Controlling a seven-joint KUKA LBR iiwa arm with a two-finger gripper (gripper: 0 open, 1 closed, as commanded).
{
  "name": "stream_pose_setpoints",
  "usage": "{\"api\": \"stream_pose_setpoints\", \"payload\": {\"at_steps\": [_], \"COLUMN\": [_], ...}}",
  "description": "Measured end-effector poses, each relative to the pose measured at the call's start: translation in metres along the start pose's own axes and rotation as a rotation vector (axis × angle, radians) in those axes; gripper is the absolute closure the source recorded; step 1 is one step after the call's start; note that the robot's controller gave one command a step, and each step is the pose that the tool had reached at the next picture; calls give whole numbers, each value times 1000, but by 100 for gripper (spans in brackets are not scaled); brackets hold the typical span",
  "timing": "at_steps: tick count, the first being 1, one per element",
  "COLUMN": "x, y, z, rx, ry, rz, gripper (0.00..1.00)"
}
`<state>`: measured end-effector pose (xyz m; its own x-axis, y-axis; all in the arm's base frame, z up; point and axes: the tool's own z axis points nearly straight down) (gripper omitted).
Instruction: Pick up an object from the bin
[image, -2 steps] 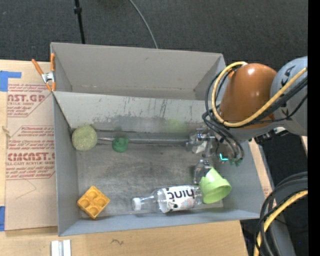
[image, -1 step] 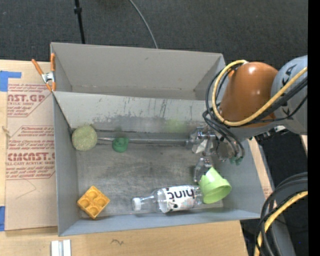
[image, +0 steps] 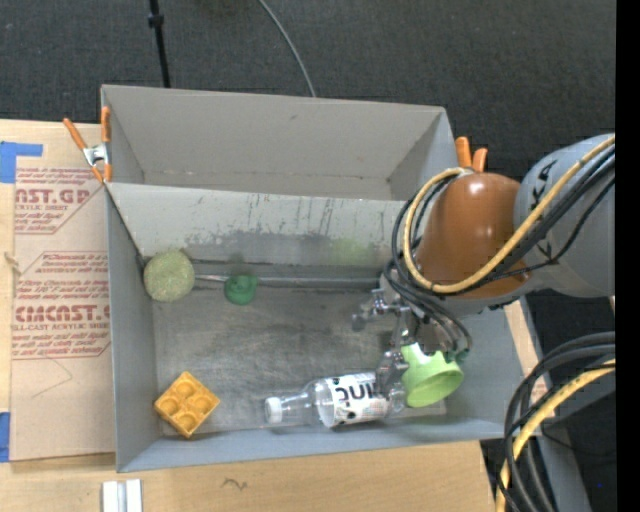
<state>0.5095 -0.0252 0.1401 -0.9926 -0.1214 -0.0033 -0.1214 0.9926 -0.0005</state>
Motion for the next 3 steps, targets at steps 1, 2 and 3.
{"api": "stream_pose_setpoints", "payload": {"at_steps": [1, 2, 3], "x": [29, 22, 18], "y": [29, 72, 53], "z": [16, 17, 68], "rx": [-2, -3, -3], "ry": [7, 3, -10], "rz": [-182, -102, 53], "gripper": [0, 0, 0]}}
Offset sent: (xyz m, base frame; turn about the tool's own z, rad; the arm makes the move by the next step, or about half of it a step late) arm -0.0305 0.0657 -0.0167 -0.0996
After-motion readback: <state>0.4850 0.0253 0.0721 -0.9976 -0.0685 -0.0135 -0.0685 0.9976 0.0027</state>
